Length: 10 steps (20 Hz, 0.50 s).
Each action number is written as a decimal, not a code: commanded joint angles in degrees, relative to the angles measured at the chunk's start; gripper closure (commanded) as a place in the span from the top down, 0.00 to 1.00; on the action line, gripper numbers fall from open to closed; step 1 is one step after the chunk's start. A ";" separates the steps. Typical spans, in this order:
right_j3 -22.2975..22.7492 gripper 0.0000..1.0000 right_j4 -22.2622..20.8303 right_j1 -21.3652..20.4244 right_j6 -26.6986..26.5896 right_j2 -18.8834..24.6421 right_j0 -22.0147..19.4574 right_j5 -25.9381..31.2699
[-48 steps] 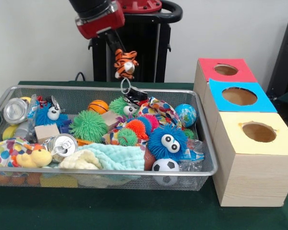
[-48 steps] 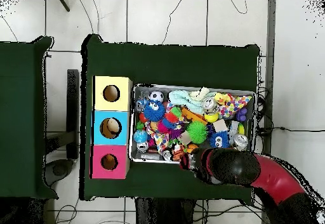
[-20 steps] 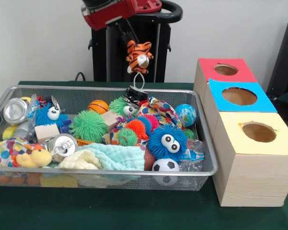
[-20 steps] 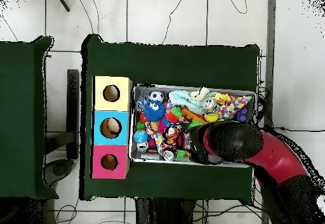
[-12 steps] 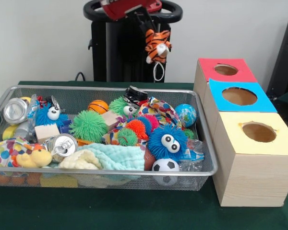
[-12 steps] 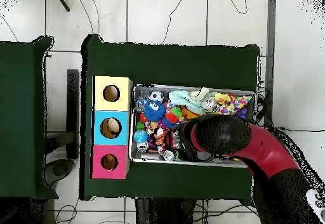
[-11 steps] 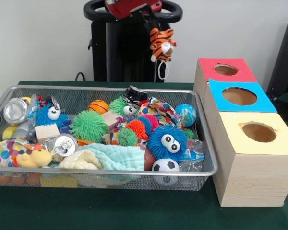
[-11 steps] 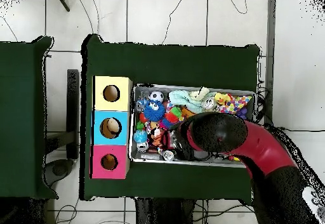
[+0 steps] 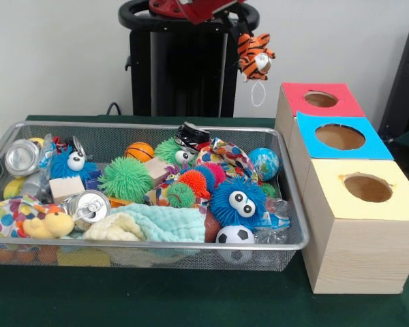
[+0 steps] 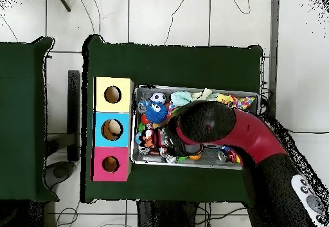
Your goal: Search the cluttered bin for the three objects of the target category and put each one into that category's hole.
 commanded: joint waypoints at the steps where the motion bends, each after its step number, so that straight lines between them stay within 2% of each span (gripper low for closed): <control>1: -6.17 0.00 2.91 2.75 14.90 -4.62 1.52 8.03; 7: -5.65 0.00 6.33 2.39 16.34 -5.40 4.95 5.64; 10: -7.17 0.00 6.97 3.57 17.50 -6.23 6.51 5.73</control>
